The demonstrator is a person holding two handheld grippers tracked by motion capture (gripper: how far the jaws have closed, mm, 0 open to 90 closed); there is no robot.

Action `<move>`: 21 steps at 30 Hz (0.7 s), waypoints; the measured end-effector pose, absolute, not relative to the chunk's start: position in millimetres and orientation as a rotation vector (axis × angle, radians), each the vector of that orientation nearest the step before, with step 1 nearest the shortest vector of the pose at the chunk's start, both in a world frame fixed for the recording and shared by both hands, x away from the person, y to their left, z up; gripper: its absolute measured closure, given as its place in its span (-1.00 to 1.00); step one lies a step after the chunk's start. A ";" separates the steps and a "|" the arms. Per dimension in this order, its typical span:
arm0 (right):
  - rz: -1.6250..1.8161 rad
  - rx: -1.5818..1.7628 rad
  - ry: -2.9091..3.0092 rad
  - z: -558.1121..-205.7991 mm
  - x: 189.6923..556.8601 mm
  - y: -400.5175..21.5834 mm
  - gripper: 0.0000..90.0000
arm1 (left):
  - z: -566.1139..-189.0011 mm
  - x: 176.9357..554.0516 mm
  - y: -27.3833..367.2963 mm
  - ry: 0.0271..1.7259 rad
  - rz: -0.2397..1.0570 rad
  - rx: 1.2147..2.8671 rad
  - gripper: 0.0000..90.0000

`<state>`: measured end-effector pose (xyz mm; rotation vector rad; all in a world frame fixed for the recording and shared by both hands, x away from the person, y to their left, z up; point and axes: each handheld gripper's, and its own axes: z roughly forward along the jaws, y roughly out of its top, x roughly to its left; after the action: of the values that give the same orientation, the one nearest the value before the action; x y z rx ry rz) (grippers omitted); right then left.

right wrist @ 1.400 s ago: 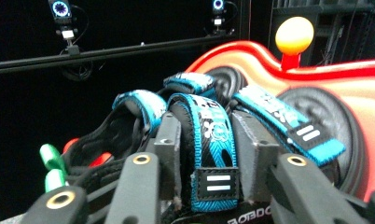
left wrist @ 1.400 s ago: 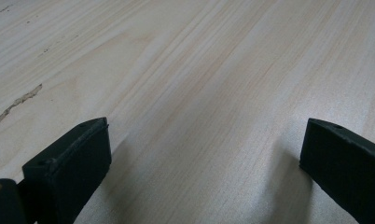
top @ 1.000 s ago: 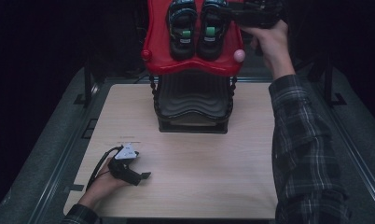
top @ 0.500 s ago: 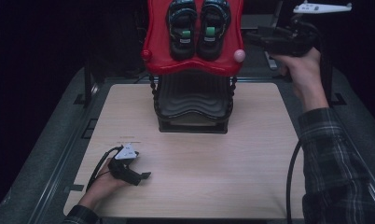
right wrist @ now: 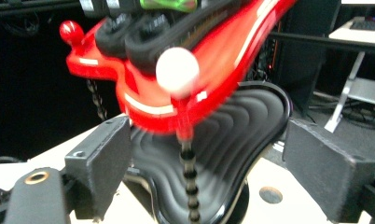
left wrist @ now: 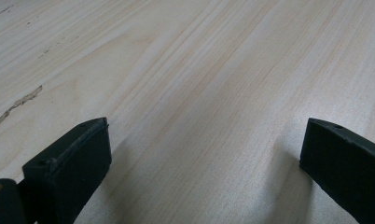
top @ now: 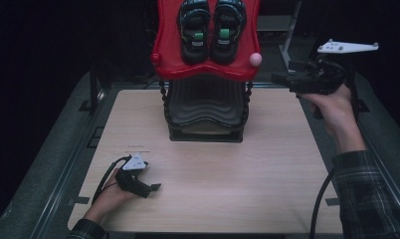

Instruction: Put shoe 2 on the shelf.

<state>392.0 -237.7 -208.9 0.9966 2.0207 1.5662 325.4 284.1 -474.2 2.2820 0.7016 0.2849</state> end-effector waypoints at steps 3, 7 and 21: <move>1.548 1.014 2.022 -221.4 386.2 -241.3 -0.70 | -474.2 325.1 284.1 0.705 0.285 2.280 -0.98; 1.525 1.044 2.021 -242.4 377.7 -246.0 -0.72 | -474.3 324.9 283.9 0.710 0.285 2.277 -0.98; 1.420 1.110 2.072 -318.8 350.6 -253.4 -0.76 | -474.3 324.7 284.0 0.710 0.289 2.276 -0.98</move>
<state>350.6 -253.4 -318.8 1.1102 2.0723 1.4203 324.7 284.0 -474.3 2.2758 0.7104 0.2885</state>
